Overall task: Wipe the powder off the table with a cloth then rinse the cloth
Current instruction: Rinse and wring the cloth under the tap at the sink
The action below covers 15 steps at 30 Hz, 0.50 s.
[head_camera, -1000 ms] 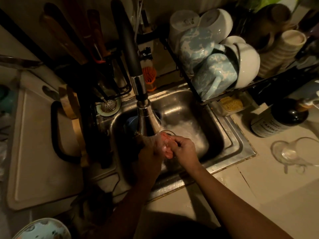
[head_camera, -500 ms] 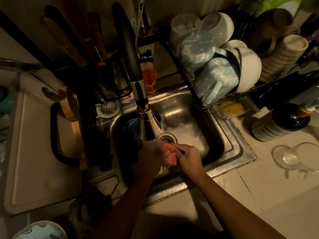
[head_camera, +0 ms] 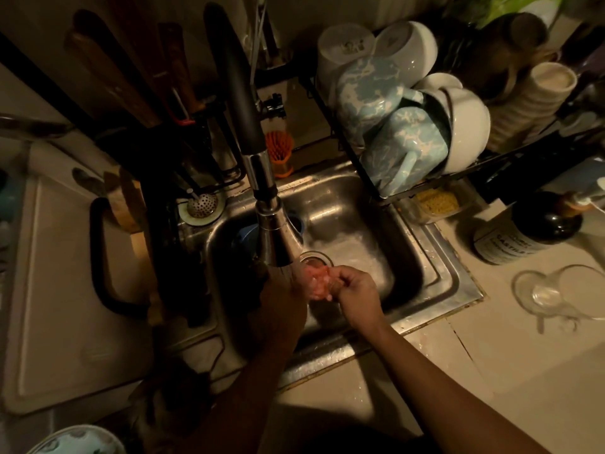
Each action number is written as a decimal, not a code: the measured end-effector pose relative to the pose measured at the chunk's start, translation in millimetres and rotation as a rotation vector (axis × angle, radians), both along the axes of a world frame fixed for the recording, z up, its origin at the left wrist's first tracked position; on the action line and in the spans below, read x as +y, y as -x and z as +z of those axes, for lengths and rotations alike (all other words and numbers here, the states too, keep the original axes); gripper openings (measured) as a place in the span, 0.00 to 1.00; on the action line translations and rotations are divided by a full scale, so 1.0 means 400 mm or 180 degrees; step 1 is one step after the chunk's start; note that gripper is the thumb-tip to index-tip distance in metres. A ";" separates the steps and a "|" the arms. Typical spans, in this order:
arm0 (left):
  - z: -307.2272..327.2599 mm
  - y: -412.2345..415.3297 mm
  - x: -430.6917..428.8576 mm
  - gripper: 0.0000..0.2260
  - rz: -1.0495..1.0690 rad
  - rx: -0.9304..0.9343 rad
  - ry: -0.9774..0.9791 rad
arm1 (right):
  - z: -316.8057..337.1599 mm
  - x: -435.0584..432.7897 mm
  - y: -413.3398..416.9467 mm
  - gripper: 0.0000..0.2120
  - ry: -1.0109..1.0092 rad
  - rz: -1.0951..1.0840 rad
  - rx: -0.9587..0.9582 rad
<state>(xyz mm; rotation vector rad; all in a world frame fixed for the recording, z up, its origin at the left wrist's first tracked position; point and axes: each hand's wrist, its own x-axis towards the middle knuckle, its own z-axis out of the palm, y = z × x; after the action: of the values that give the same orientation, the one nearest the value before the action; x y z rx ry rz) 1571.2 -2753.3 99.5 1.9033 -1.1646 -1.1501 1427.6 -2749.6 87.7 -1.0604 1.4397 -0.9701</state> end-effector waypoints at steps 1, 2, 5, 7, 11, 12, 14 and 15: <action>-0.012 -0.007 0.002 0.12 -0.0002 0.0068 0.0061 | 0.007 0.006 -0.006 0.12 0.0083 0.0068 0.0051; -0.005 -0.013 0.005 0.12 0.0120 0.0085 0.0006 | 0.021 0.017 -0.014 0.13 0.0120 0.0164 -0.0036; 0.014 -0.025 -0.002 0.03 0.0310 0.0259 0.0141 | 0.047 0.033 -0.039 0.15 0.0111 0.0332 -0.0199; 0.031 -0.019 -0.002 0.09 0.0117 0.0394 0.0107 | 0.026 0.010 -0.040 0.18 0.0040 -0.0018 -0.0071; 0.060 -0.016 0.007 0.08 -0.0174 0.0312 0.0195 | 0.009 -0.008 -0.049 0.20 0.0021 -0.0320 0.0057; 0.052 -0.022 -0.004 0.10 -0.0104 0.0357 0.0174 | 0.013 -0.001 -0.056 0.18 0.0074 -0.0193 0.0035; 0.050 -0.034 -0.017 0.14 0.0043 0.0527 0.0186 | 0.023 0.016 -0.072 0.17 0.0142 0.0044 -0.0112; 0.052 -0.039 -0.021 0.12 0.0145 0.0635 0.0154 | 0.027 0.016 -0.076 0.17 0.0205 0.0138 -0.0135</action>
<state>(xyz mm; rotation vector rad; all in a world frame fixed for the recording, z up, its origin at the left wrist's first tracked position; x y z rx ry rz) 1586.7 -2761.8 120.3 1.7260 -1.0261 -1.2441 1458.1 -2743.1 98.5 -1.1073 1.3535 -1.0078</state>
